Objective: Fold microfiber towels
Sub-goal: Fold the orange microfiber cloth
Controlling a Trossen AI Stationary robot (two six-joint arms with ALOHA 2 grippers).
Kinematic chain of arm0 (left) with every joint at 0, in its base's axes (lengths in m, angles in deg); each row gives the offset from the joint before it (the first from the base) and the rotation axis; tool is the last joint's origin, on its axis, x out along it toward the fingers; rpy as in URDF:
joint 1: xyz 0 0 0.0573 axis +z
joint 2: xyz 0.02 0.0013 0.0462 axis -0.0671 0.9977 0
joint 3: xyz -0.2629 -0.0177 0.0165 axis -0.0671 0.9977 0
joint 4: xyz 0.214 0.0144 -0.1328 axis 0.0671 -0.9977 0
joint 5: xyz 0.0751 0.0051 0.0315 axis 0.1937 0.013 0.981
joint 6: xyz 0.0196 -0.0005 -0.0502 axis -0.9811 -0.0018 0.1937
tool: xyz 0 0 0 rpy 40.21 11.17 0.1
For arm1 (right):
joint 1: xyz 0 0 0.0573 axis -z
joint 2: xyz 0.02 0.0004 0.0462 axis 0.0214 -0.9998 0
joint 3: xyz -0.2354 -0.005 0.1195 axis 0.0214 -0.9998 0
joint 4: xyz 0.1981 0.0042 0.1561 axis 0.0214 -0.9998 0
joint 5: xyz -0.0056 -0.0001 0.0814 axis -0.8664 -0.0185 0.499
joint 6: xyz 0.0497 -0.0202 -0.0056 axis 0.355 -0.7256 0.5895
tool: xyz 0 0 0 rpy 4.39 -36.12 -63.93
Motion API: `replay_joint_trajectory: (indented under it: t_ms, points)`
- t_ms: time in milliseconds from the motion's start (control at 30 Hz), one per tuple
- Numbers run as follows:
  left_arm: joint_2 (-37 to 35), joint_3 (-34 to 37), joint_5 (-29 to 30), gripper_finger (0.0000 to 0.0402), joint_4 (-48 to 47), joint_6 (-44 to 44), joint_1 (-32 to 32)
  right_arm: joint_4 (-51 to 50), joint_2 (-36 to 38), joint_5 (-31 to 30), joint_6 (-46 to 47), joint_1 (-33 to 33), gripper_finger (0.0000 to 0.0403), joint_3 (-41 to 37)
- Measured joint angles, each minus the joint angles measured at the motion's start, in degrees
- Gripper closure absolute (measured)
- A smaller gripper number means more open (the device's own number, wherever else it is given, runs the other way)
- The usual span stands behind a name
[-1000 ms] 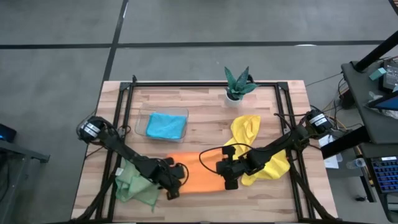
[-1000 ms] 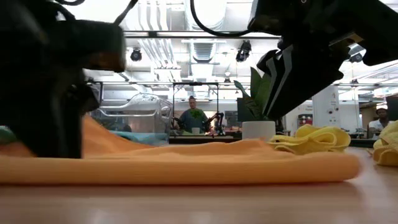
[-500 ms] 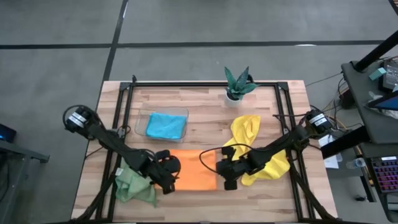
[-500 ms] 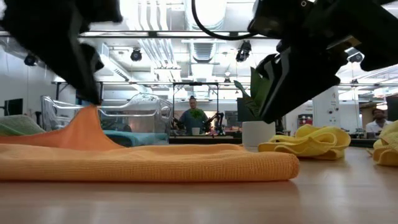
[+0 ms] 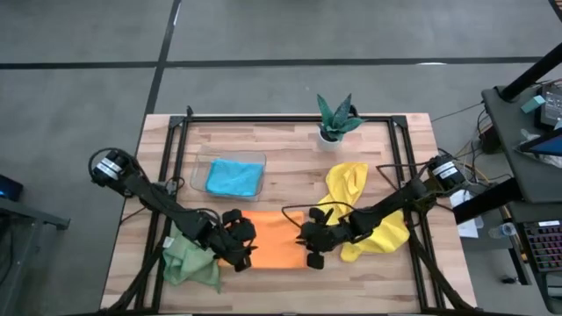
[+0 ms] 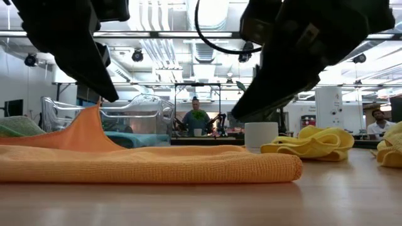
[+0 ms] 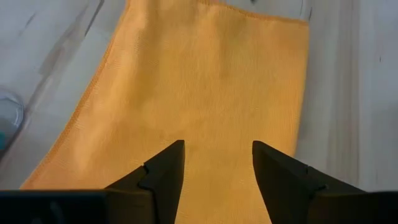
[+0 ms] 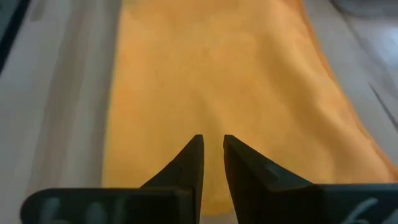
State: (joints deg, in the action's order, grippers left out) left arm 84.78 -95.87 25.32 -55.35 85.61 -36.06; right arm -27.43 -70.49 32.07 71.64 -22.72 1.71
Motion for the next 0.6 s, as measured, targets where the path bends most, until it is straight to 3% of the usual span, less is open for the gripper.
replay_joint_trajectory:
  t_ms: [133,367,600]
  points:
    - [0.0,0.0,0.4,0.0228,-0.1,0.0,0.4,6.3,-3.3,-2.3,-5.2,0.5,0.0346,0.0]
    - [0.0,0.2,1.4,0.0228,0.0,-0.1,0.5,6.2,-6.8,-4.3,-4.7,1.7,0.0346,0.0]
    - [0.0,0.5,1.4,0.0228,0.0,-0.1,0.5,-7.4,-4.9,-4.0,-2.1,1.6,0.0346,0.2]
